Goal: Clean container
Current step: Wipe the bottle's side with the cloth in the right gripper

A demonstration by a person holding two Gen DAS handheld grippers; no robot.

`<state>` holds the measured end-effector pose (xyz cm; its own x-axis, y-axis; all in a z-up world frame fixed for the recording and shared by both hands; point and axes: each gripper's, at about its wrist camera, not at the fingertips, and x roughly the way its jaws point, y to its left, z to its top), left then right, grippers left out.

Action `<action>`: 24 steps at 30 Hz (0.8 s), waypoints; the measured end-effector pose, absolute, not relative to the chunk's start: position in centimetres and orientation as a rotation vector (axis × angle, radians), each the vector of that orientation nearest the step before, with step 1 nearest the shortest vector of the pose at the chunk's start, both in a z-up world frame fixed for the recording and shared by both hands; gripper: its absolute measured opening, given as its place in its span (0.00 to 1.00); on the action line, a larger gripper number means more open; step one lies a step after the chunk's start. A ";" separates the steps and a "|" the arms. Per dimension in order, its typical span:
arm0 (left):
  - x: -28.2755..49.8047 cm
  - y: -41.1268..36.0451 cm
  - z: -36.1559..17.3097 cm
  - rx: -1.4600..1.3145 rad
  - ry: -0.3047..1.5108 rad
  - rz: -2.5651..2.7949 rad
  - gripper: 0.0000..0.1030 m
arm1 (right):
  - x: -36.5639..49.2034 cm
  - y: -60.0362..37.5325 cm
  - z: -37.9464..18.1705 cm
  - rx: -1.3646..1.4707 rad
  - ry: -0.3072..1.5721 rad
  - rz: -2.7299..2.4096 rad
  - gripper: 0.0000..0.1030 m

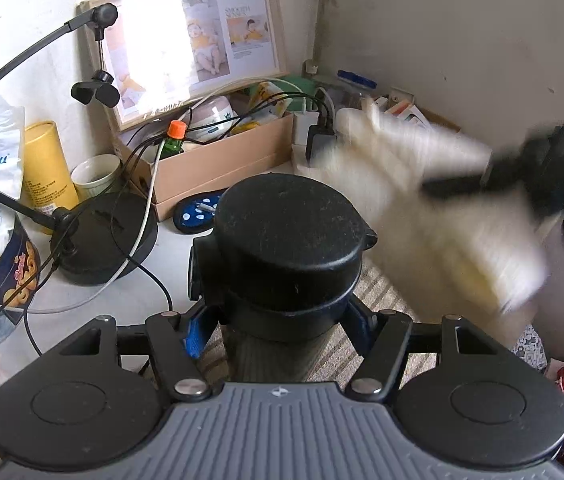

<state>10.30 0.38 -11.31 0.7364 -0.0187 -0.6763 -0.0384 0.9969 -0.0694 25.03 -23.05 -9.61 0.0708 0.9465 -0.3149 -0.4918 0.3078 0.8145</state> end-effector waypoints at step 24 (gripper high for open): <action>9.6 -0.7 -11.3 -0.015 0.760 0.008 0.62 | 24.5 -18.2 -15.8 0.580 1.145 1.159 0.19</action>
